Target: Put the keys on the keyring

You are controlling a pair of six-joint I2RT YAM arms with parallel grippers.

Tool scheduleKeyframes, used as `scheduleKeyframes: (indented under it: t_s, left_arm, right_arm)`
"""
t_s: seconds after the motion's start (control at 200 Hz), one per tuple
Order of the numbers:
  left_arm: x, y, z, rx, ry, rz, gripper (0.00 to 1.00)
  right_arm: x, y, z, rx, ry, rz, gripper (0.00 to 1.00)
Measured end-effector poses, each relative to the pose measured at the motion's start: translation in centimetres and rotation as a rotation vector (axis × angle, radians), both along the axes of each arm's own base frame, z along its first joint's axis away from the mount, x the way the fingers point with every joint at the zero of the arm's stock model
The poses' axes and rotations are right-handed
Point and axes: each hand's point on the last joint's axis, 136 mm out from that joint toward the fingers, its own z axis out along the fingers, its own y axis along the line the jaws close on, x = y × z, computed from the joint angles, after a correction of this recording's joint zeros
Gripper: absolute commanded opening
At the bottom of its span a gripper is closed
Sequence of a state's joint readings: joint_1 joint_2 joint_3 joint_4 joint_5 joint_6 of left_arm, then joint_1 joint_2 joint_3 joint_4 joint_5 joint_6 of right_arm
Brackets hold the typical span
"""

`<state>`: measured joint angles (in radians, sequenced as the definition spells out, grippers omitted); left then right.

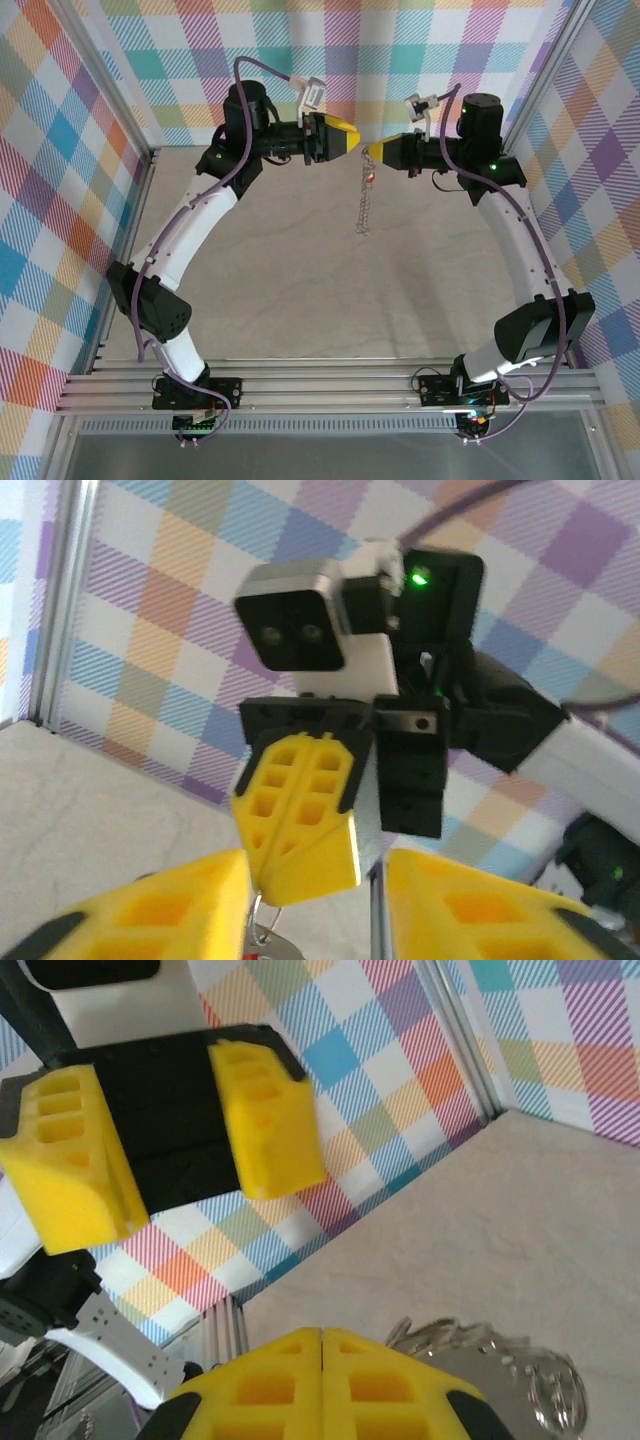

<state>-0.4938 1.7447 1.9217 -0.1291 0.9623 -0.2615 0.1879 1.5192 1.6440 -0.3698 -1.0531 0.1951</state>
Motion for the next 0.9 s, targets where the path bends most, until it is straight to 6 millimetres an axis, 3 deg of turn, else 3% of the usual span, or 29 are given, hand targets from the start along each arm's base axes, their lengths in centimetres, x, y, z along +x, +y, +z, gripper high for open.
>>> scheduleKeyframes:
  t_s: [0.34, 0.9]
  left_arm:
    - [0.3, -0.9, -3.3, 0.058, 0.083, -0.061, 0.35]
    - [-0.4, -2.1, -4.0, 0.063, 0.094, -0.099, 0.3]
  right_arm:
    - [-0.3, 0.0, -0.2, 0.011, 0.019, 0.036, 0.0]
    - [-0.1, 0.2, -0.9, 0.024, 0.036, 0.043, 0.0]
